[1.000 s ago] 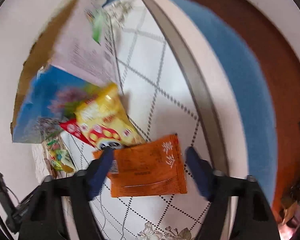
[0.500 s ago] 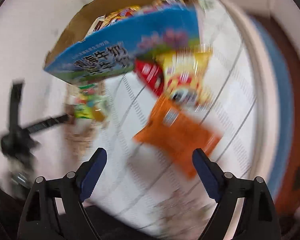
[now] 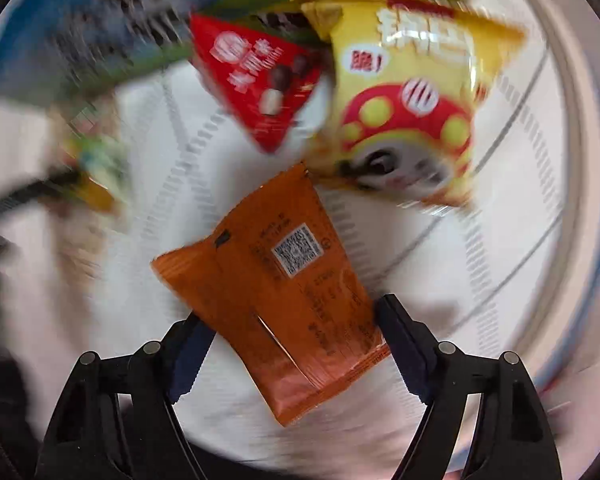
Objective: Organize snacks
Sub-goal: 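Grasp the watermelon candy bag with left tool while right tool grasps the orange pastry bag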
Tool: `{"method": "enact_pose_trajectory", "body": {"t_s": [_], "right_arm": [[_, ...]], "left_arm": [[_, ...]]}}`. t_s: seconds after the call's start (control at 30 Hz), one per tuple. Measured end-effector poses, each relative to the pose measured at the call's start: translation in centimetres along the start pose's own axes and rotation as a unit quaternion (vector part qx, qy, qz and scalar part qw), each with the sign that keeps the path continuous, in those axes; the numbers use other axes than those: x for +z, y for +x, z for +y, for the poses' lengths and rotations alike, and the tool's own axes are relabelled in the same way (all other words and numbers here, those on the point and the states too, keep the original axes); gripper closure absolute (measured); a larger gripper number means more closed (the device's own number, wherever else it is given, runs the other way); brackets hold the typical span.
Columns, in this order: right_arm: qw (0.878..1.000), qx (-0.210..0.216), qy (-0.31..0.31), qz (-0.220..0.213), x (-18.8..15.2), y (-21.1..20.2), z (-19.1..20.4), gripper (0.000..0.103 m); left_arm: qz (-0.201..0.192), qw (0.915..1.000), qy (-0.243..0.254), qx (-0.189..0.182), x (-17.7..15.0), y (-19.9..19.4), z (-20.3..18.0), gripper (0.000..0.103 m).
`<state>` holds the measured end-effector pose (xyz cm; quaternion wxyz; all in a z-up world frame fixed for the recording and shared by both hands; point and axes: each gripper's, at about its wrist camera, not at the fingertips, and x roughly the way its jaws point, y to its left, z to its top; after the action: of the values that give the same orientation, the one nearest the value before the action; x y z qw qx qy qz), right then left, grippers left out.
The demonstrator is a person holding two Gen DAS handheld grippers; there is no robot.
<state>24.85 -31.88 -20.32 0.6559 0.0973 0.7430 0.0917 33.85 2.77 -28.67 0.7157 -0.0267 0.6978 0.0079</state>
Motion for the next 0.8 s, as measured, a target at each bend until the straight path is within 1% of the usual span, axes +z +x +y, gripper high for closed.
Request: {"method": "enact_pose_trajectory", "body": {"t_s": [0.03,0.1,0.13,0.17,0.2,0.23,0.27,0.3,0.33,0.4,0.47,0.5,0.6,0.67,0.73,0.8], "right_arm": [[1.0,0.007,0.006,-0.009,-0.2,-0.6,0.1,0.02],[0.999,-0.007,-0.008,-0.042,-0.6,-1.9,0.8,0.019],[0.998,-0.021,-0.018,-0.056,-0.7,-2.3,1.2,0.019],[0.996,-0.036,-0.033,-0.074,-0.5,-2.6,1.6,0.019],[0.994,-0.051,-0.045,-0.089,-0.4,-3.0,1.9,0.019],[0.989,-0.078,-0.069,-0.102,-0.3,-3.1,2.4,0.019],[0.986,-0.095,-0.088,-0.108,-0.2,-3.1,3.0,0.019],[0.985,-0.093,-0.096,-0.105,0.3,-3.1,3.2,0.019],[0.988,-0.081,-0.096,-0.094,0.4,-2.7,3.3,0.024],[0.99,-0.075,-0.094,-0.075,0.4,-1.6,3.5,0.03],[0.993,-0.068,-0.073,-0.062,0.2,-0.6,3.0,0.04],[0.995,-0.059,-0.055,-0.056,-0.1,-0.2,2.6,0.042],[0.997,-0.047,-0.035,-0.051,-1.3,-0.2,2.1,0.042],[0.999,-0.023,-0.018,-0.038,-2.1,-0.2,2.0,0.042],[0.999,-0.019,-0.019,-0.038,-2.6,-0.3,2.0,0.042],[0.998,-0.024,-0.022,-0.048,-2.9,-0.2,2.0,0.042]], "left_arm": [[-0.004,1.0,0.005,0.003,0.1,0.1,-0.2,0.014],[-0.017,0.9997,0.013,0.005,0.3,0.3,-0.5,0.015],[-0.025,0.9996,0.014,0.005,0.3,0.2,-0.9,0.021],[-0.033,0.9993,0.015,0.008,0.1,0.0,-1.0,0.043],[-0.034,0.9993,0.017,0.001,-0.2,-0.2,-1.3,0.053],[-0.029,0.9995,0.014,-0.005,-0.5,-0.4,-1.1,0.053],[-0.029,0.9995,0.01,-0.01,-1.0,-0.7,-1.1,0.053],[-0.03,0.9994,0.009,-0.012,-1.5,-0.9,-1.0,0.053],[-0.03,0.9994,0.009,-0.013,-2.3,-1.1,-0.9,0.053],[-0.024,0.9995,0.002,-0.018,-4.1,-1.3,-0.5,0.053],[-0.013,0.9995,-0.004,-0.028,-6.2,-1.2,0.2,0.053],[-0.004,0.9995,-0.008,-0.031,-7.6,-1.1,0.4,0.053],[0.025,0.9982,-0.019,-0.05,-11.2,-0.6,0.7,0.053],[0.039,0.9968,-0.029,-0.064,-12.7,-0.1,0.7,0.053],[0.045,0.9956,-0.039,-0.073,-13.5,0.6,0.5,0.053],[0.044,0.9961,-0.04,-0.065,-13.6,1.2,0.0,0.052]]}}
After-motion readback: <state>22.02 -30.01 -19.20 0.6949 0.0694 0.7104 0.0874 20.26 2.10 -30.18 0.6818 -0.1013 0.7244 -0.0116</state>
